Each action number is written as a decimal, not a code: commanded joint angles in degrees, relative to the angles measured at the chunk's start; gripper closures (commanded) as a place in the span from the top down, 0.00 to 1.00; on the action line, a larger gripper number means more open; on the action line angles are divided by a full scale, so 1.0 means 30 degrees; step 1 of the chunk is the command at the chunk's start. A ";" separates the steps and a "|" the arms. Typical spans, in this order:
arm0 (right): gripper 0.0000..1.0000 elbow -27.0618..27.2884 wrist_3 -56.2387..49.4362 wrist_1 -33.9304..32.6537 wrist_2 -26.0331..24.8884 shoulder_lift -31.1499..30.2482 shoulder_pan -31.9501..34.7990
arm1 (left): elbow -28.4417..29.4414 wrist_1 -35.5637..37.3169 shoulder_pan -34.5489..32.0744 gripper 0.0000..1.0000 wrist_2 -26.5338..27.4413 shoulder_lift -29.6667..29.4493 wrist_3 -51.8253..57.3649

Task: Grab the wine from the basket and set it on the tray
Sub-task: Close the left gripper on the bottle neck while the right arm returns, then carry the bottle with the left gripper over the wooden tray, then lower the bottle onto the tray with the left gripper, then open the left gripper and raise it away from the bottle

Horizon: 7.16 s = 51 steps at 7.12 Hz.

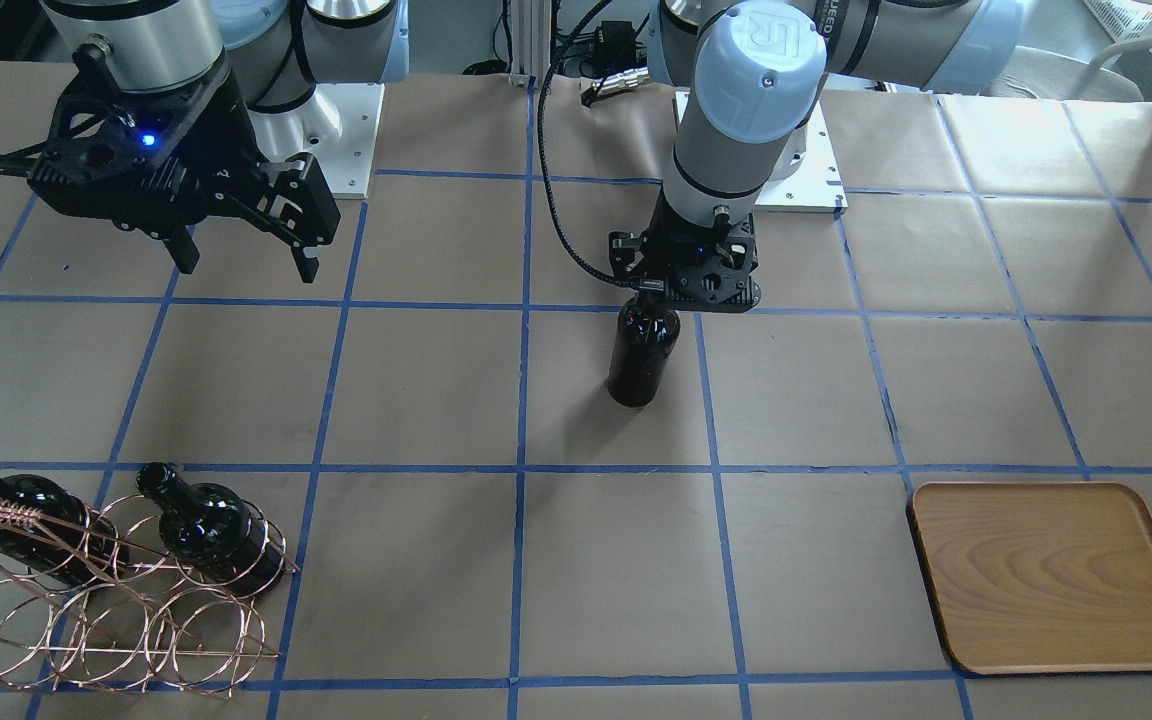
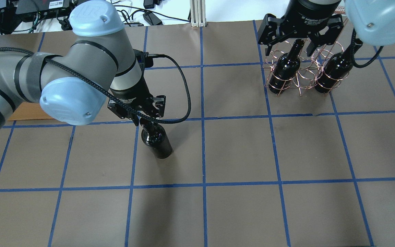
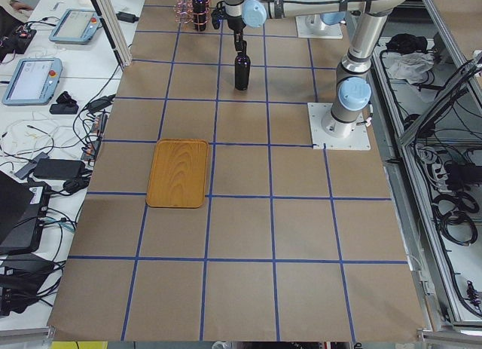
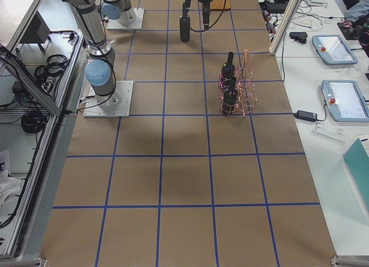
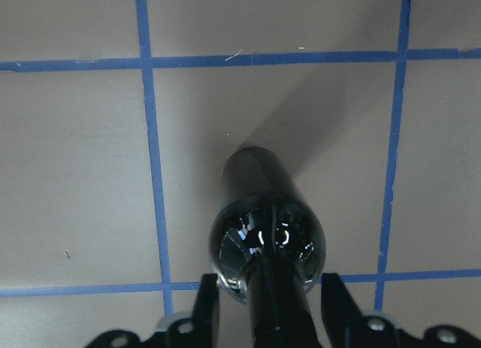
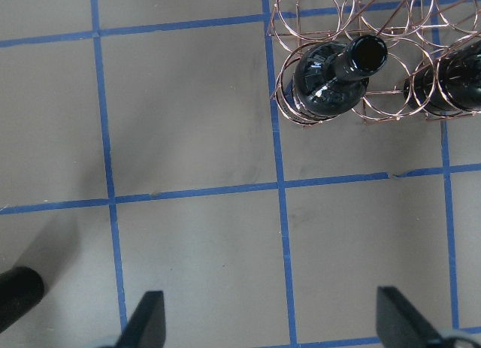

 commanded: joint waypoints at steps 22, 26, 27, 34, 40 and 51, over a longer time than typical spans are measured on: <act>1.00 0.0000 -0.1025 0.0029 0.0059 0.0039 0.0000 | 1.1426 -0.1044 1.3297 0.00 0.1834 -0.7665 1.5361; 1.00 0.0000 -0.1025 0.0058 0.0059 0.0039 0.0000 | 1.1368 -0.0804 1.3297 0.00 0.1628 -0.8193 1.5185; 1.00 0.0000 -0.1025 0.0058 0.0059 0.0039 0.0000 | 1.1367 -0.0804 1.3297 0.22 0.1628 -0.8224 1.5185; 1.00 0.0000 -0.1025 0.0116 0.0059 0.0039 0.0000 | 1.0696 -0.2056 1.2829 1.00 0.1949 -0.6210 1.5127; 1.00 0.0000 -0.1025 0.0117 0.0030 0.0039 0.0000 | 0.8505 -0.4966 0.8711 1.00 0.0809 -0.0878 0.7791; 1.00 0.0000 -0.1025 0.0117 0.0030 0.0039 0.0000 | 0.3663 -0.2767 0.3218 1.00 0.1042 0.2352 0.2968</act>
